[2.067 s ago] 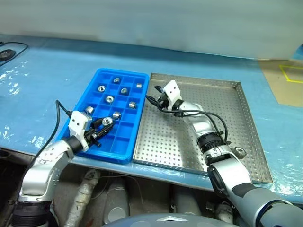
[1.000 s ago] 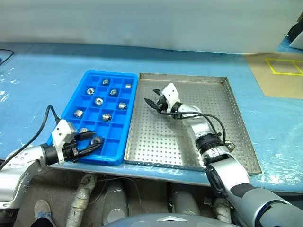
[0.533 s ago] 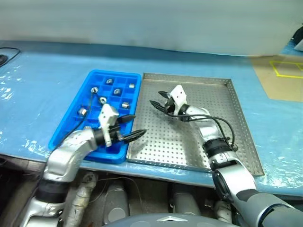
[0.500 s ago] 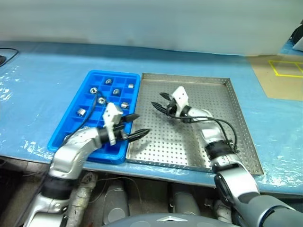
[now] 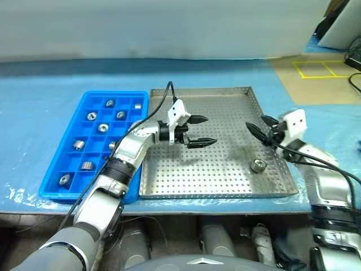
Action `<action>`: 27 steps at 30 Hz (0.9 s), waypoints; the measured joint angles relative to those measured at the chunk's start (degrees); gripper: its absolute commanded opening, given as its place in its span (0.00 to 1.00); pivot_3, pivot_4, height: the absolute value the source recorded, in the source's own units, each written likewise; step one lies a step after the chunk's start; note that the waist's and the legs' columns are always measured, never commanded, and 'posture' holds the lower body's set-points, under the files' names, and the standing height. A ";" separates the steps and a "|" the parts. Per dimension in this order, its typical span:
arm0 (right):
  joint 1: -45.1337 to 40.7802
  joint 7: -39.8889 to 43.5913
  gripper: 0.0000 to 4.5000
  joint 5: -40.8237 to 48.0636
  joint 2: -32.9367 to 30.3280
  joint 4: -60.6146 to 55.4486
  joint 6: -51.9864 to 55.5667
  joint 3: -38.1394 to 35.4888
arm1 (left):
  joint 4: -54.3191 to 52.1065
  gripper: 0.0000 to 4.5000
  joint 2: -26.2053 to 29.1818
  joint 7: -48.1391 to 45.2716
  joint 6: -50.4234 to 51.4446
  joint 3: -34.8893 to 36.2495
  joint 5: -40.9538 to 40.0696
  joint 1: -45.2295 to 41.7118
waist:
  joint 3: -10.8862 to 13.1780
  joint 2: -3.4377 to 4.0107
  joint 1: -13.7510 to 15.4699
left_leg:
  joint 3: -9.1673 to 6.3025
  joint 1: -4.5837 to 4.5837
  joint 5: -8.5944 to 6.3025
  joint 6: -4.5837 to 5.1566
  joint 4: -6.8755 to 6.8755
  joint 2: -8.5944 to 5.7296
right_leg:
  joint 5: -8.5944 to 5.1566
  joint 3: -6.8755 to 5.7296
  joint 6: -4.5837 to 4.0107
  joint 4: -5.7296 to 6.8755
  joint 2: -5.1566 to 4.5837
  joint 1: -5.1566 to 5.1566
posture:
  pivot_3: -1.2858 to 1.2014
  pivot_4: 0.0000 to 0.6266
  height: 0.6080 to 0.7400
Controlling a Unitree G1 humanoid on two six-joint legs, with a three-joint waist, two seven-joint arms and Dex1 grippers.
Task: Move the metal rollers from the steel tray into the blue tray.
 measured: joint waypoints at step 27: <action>-4.97 4.71 0.16 5.35 -2.45 -7.10 18.19 10.56 | 13.95 1.00 -1.82 -0.12 -11.41 9.22 2.96 -5.07 | -0.07 -0.08 -5.42 | -0.17 -0.44 -0.42 0.88 0.46 -0.17 | 0.13 -0.35 -0.02 -0.76 -0.31 0.34 | 0.34 0.24 1.00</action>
